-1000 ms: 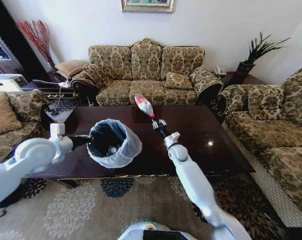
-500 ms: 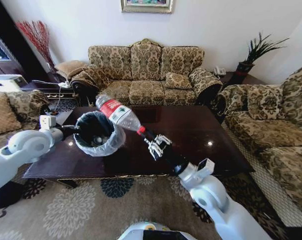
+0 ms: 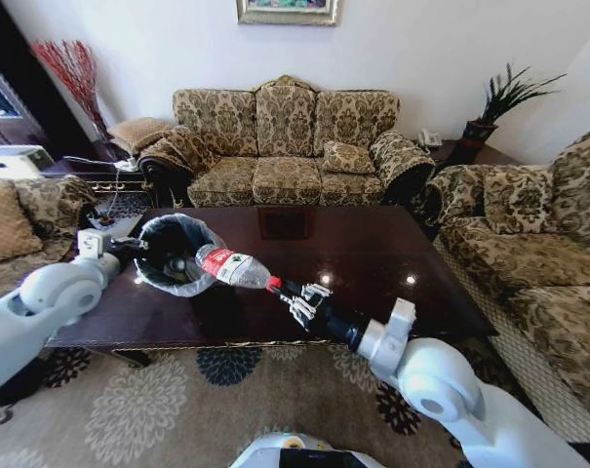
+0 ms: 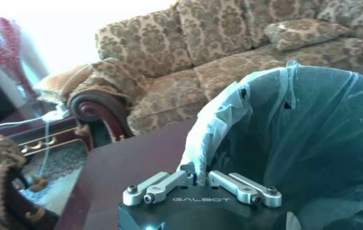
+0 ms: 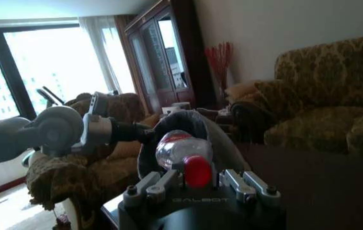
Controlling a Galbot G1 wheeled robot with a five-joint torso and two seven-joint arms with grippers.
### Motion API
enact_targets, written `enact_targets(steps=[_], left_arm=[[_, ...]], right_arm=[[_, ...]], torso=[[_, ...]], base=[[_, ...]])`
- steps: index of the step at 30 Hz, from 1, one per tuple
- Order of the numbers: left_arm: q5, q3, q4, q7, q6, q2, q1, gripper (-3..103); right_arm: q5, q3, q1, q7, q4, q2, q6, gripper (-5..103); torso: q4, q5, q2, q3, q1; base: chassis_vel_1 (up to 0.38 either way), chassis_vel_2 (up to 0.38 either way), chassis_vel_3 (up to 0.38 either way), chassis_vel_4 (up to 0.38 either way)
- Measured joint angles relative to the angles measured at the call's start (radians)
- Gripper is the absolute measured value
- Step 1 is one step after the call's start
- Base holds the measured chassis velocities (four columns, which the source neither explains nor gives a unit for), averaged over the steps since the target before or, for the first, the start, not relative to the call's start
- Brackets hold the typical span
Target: Move to the front of the table and place the trash on the table into the trash bin.
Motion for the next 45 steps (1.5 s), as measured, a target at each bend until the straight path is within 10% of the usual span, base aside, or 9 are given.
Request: enact_targets(steps=[13, 22, 32, 45], left_arm=[[0.000, 0.019, -0.089, 0.031, 0.026, -0.014, 0.009, 0], [-0.086, 0.014, -0.103, 0.030, 0.041, -0.031, 0.008, 0], [-0.424, -0.062, -0.047, -0.180, 0.106, -0.057, -0.025, 0], [-0.429, -0.412, 0.009, -0.324, 0.128, -0.225, 0.069, 0]], right_arm=[[0.011, -0.180, 0.298, 0.080, -0.158, 0.156, -0.044, 18], [-0.021, -0.232, 0.350, 0.087, -0.248, 0.240, -0.038, 50], [-0.252, 0.007, 0.144, -0.113, -0.211, 0.233, 0.295, 93], [-0.554, 0.355, -0.219, 0.035, -0.233, 0.324, 0.294, 100]], torso=[[0.0001, -0.0001, 0.000, 0.000, 0.000], [0.0001, -0.0001, 0.000, 0.000, 0.000], [-0.0001, 0.0000, 0.000, 0.000, 0.000], [-0.0004, 0.0000, 0.000, 0.000, 0.000]], base=[[0.000, 0.000, 0.000, 0.000], [0.000, 0.000, 0.000, 0.000], [0.000, 0.000, 0.000, 0.000], [0.000, 0.000, 0.000, 0.000]])
